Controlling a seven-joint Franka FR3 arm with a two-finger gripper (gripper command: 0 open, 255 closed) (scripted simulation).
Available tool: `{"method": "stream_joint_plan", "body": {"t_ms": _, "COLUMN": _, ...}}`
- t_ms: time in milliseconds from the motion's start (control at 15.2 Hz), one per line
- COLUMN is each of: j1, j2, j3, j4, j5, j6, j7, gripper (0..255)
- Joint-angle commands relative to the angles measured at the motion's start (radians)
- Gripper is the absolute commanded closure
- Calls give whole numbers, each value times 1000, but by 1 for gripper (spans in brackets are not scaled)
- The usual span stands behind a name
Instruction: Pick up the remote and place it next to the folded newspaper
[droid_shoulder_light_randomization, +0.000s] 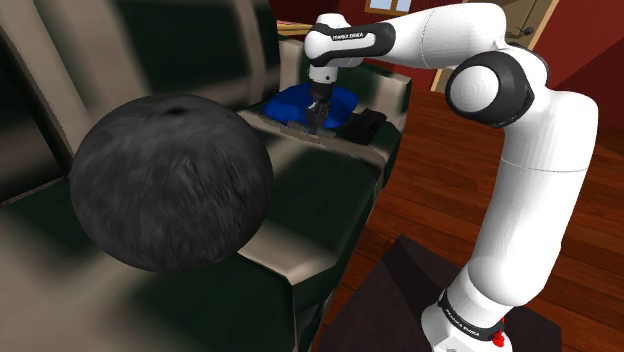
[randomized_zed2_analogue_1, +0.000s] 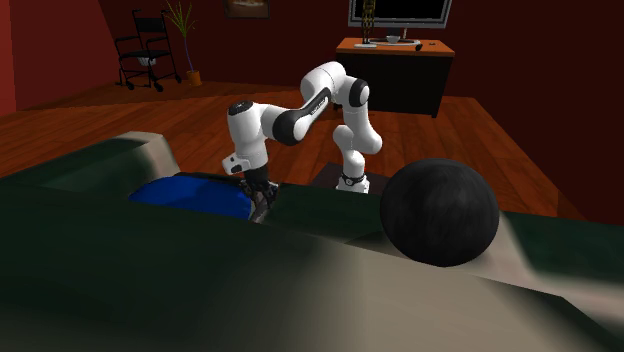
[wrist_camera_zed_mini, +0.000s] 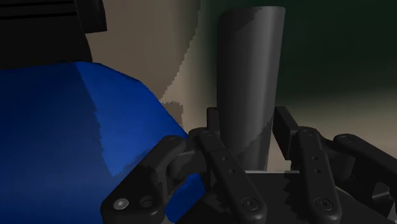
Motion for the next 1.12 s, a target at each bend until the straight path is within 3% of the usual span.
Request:
{"method": "stream_joint_plan", "body": {"t_ms": 0, "j1": 0, "j2": 0, "j3": 0, "j4": -31, "j5": 0, "j6": 30, "j7": -1, "gripper": 255}}
{"method": "stream_joint_plan", "body": {"t_ms": 264, "j1": 0, "j2": 3, "j3": 0, "j4": -71, "j5": 1, "j6": 74, "j7": -3, "gripper": 255}}
{"method": "stream_joint_plan", "body": {"t_ms": 726, "j1": 0, "j2": 3, "j3": 0, "j4": -71, "j5": 1, "j6": 74, "j7": -3, "gripper": 255}}
{"method": "stream_joint_plan", "body": {"t_ms": 792, "j1": 0, "j2": 4, "j3": 0, "j4": -71, "j5": 1, "j6": 74, "j7": -3, "gripper": 0}}
{"method": "stream_joint_plan", "body": {"t_ms": 1056, "j1": 1, "j2": 1, "j3": 0, "j4": -74, "j5": 1, "j6": 75, "j7": -2, "gripper": 0}}
